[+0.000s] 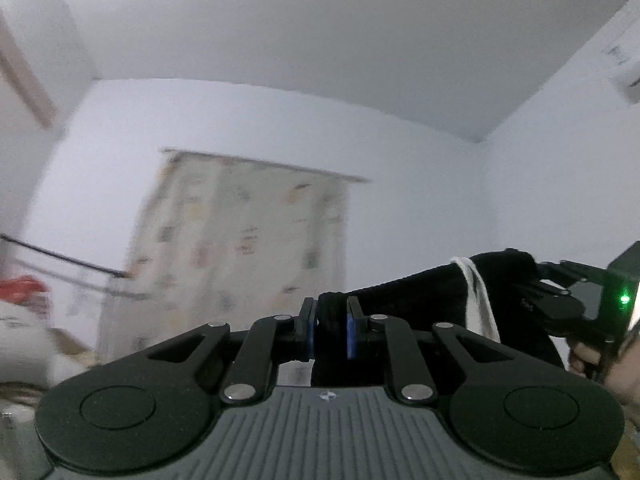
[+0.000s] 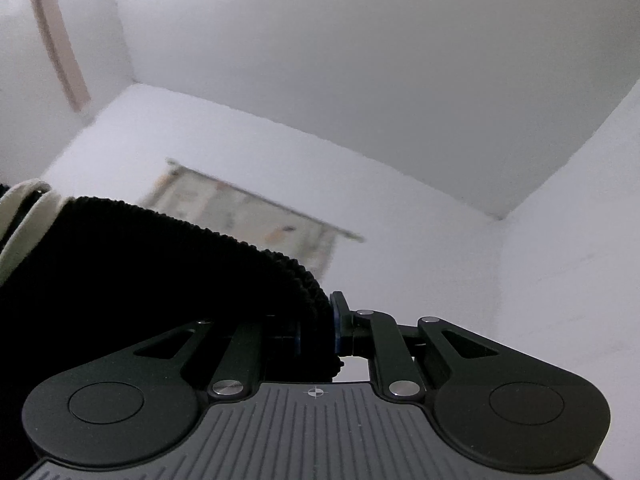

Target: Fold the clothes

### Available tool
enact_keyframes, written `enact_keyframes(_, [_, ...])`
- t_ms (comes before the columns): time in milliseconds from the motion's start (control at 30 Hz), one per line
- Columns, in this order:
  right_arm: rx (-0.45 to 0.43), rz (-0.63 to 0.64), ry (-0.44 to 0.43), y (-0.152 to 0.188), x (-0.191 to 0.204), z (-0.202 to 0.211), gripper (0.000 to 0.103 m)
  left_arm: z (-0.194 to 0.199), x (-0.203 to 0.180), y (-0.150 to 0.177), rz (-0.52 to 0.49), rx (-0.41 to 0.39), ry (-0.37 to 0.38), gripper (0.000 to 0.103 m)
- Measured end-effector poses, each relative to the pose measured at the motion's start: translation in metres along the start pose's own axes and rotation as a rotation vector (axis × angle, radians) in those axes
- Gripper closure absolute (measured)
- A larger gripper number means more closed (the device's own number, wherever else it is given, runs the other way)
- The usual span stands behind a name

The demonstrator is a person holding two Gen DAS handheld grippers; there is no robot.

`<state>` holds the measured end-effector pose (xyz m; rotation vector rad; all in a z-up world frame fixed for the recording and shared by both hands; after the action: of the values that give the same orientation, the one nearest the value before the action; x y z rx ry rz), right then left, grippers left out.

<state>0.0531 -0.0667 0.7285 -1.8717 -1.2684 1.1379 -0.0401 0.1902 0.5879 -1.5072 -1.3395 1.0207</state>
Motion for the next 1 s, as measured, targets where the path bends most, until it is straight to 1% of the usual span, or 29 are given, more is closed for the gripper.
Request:
enact_keyframes(67, [-0.001, -0.043, -0.051, -0.002, 0.048, -0.016, 0.087, 0.002, 0.038, -0.001, -0.004, 0.011, -0.081, 0.085])
enact_keyframes(100, [-0.003, -0.069, -0.076, -0.005, 0.07, -0.021, 0.087, 0.006, 0.06, -0.003, -0.009, 0.017, -0.137, 0.085])
enact_keyframes(133, [-0.005, -0.095, -0.105, -0.01, 0.092, -0.026, 0.087, 0.01, 0.076, -0.011, -0.022, 0.016, -0.184, 0.085])
enact_keyframes(167, [-0.018, -0.121, -0.138, -0.021, 0.112, -0.032, 0.087, 0.015, 0.091, -0.022, -0.036, 0.014, -0.23, 0.085])
enact_keyframes(200, [-0.031, -0.148, -0.171, -0.033, 0.132, -0.037, 0.087, 0.023, 0.1, -0.041, -0.053, -0.003, -0.267, 0.086])
enact_keyframes(267, [-0.08, -0.217, -0.222, -0.064, 0.156, -0.041, 0.087, 0.035, 0.104, -0.079, -0.109, -0.047, -0.32, 0.086])
enact_keyframes(333, [-0.134, -0.299, -0.251, -0.092, 0.16, -0.044, 0.087, 0.048, 0.099, -0.12, -0.167, -0.101, -0.36, 0.086])
enact_keyframes(400, [-0.181, -0.394, -0.272, -0.123, 0.153, -0.051, 0.087, 0.054, 0.078, -0.156, -0.24, -0.154, -0.369, 0.086])
enact_keyframes(467, [-0.215, -0.475, -0.269, -0.139, 0.134, -0.056, 0.087, 0.054, 0.052, -0.172, -0.294, -0.187, -0.359, 0.086])
enact_keyframes(533, [-0.235, -0.521, -0.261, -0.137, 0.114, -0.061, 0.087, 0.045, 0.02, -0.167, -0.334, -0.19, -0.313, 0.086])
enact_keyframes(567, [-0.225, -0.538, -0.248, -0.128, 0.103, -0.066, 0.087, 0.04, 0.003, -0.163, -0.352, -0.188, -0.288, 0.086])
enact_keyframes(600, [-0.205, -0.558, -0.246, -0.115, 0.094, -0.072, 0.087, 0.03, -0.013, -0.15, -0.362, -0.172, -0.253, 0.086])
enact_keyframes(667, [-0.144, -0.58, -0.231, -0.078, 0.078, -0.085, 0.087, 0.009, -0.036, -0.118, -0.345, -0.131, -0.194, 0.086])
enact_keyframes(700, [-0.11, -0.572, -0.222, -0.054, 0.073, -0.09, 0.087, -0.003, -0.047, -0.1, -0.33, -0.108, -0.165, 0.087])
enact_keyframes(767, [-0.021, -0.552, -0.211, 0.002, 0.063, -0.102, 0.087, -0.03, -0.068, -0.053, -0.289, -0.05, -0.1, 0.087])
enact_keyframes(833, [0.066, -0.527, -0.198, 0.058, 0.055, -0.108, 0.087, -0.057, -0.087, -0.002, -0.218, 0.016, -0.048, 0.087])
enact_keyframes(933, [0.208, -0.47, -0.17, 0.162, 0.03, -0.11, 0.087, -0.094, -0.12, 0.076, -0.122, 0.122, 0.029, 0.087])
enact_keyframes(967, [0.251, -0.455, -0.16, 0.197, 0.02, -0.108, 0.087, -0.104, -0.134, 0.102, -0.098, 0.156, 0.055, 0.086])
enact_keyframes(1000, [0.29, -0.439, -0.15, 0.227, 0.006, -0.104, 0.087, -0.113, -0.154, 0.132, -0.076, 0.193, 0.096, 0.086])
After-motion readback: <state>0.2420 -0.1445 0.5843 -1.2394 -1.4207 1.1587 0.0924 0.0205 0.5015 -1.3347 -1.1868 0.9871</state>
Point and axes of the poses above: each gripper's, at about its wrist camera, not at the fingertips, and z roughly against the way its jaws point, x to its left, y to its underside, the point moved 8 cm from there along -z, roughly the way its jaws point, and after that the axes turned 7 degrees about y, right-handed, at the moved point
